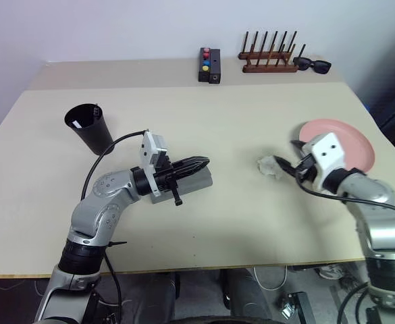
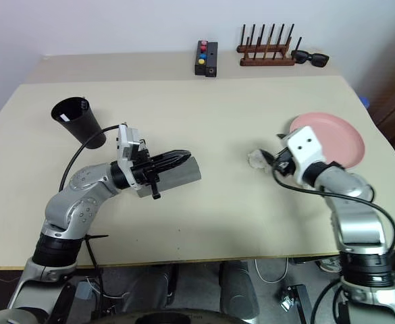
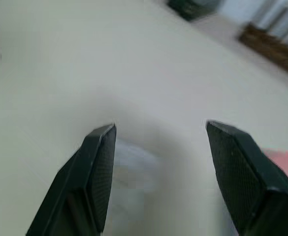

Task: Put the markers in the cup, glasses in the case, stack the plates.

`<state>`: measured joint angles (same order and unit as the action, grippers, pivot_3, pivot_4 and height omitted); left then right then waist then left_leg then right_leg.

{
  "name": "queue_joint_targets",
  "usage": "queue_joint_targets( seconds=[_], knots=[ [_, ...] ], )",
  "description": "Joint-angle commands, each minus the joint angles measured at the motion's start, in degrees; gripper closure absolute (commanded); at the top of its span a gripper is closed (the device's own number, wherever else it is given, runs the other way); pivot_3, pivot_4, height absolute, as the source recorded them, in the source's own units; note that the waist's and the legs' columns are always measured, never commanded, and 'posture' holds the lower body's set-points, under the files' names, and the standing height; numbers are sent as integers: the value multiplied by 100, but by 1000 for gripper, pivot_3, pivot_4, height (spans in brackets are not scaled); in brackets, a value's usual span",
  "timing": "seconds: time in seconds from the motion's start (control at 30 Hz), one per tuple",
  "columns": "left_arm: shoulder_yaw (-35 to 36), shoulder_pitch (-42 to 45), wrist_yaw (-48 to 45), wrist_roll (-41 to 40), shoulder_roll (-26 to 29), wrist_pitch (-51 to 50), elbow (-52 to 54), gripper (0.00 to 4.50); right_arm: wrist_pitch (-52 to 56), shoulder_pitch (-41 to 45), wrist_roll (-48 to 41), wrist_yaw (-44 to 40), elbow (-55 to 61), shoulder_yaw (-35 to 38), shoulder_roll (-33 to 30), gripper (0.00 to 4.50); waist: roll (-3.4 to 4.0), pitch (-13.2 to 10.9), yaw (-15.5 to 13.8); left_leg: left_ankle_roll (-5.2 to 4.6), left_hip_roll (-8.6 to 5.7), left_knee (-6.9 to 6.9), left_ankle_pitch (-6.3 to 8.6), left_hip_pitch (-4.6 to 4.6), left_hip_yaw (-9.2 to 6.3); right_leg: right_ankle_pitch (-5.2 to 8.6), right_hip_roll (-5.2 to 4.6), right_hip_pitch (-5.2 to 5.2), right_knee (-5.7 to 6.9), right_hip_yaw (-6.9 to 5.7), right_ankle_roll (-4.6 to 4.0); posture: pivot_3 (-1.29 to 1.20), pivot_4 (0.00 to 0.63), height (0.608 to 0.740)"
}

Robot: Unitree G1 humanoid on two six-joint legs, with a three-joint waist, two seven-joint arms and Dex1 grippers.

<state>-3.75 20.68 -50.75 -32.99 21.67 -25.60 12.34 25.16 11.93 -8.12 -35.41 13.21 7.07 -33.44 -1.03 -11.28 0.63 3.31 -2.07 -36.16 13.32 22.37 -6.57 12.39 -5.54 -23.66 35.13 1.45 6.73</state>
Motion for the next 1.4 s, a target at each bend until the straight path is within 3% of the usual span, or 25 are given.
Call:
queue_joint_targets(
  seconds=[0.03, 0.27, 0.4, 0.5, 0.7, 0.87, 1.0, 1.1, 1.33, 1.4],
  knots=[
    [2, 16, 32, 14, -43, 107, 149, 4500, 22, 111, 102, 223, -140, -198, 153, 1582, 0, 0, 1, 0, 0, 0, 0, 0, 0, 0, 0, 0, -1, 0, 0, 0, 150, 739],
    [66, -119, 133, -7, -11, 90, 282, 4500, -178, 309, 373, 507, -846, -468, 199, 1582, 0, 0, 20, 0, 0, 3, 0, -1, 0, 0, 0, -1, -1, 0, 0, 0, 150, 739],
    [91, -153, 176, -18, -3, 93, 312, 4500, -272, 376, 408, 558, -1018, -486, 190, 2810, 0, 0, 20, 0, 0, 5, 0, -1, 0, 0, 1, -2, -1, -1, 0, 0, 150, 739],
    [112, -164, 205, -20, -7, 95, 322, 4500, -301, 400, 387, 552, -1002, -478, 172, 4341, 0, 0, 17, 0, 0, 5, 0, -1, -1, 0, 1, -1, -1, -1, 0, 0, 150, 739],
    [114, -154, 226, -31, -4, 98, 302, 4500, -562, 693, 467, 906, -907, -143, 99, 4432, 1, 0, 20, 0, 0, 4, 0, -1, 0, 0, 1, -2, -1, -1, 0, 0, 150, 739],
    [64, -134, 215, -15, -57, 123, 240, 4500, -547, 1132, 1050, 1705, -1385, 321, -419, 4432, 2, -1, -7, 0, 0, 5, 0, 0, 0, 0, 0, -3, -3, -1, 0, 0, 150, 739],
    [31, -96, 200, -6, -102, 144, 176, 4500, -513, 1089, 1124, 1803, -1638, 490, -650, 4432, 1, -1, 3, -3, -1, 7, 2, 5, -2, 3, 0, -1, -12, -3, 1, 0, 150, 739],
    [22, -45, 174, -10, -150, 156, 109, 4500, -533, 1020, 1052, 1836, -1825, 642, -674, 3637, 2, -1, 31, -5, -1, 9, 3, 2, -1, 2, 0, -1, -11, -3, 1, 0, 150, 739],
    [5, -1, 120, 17, -183, 153, 14, 4500, -656, 705, 905, 1795, -1522, 890, -677, 366, 6, -2, 24, -5, 0, 8, 3, 2, 0, 2, 0, -1, -7, -2, 2, 0, 150, 739],
    [-5, 17, 107, 22, -192, 154, -13, 4500, -659, 487, 594, 1536, -1336, 1069, -655, 366, 6, -2, 3, -5, -1, 7, 3, 3, 0, 2, 0, -1, -8, -2, 2, 0, 150, 739]
  ],
)
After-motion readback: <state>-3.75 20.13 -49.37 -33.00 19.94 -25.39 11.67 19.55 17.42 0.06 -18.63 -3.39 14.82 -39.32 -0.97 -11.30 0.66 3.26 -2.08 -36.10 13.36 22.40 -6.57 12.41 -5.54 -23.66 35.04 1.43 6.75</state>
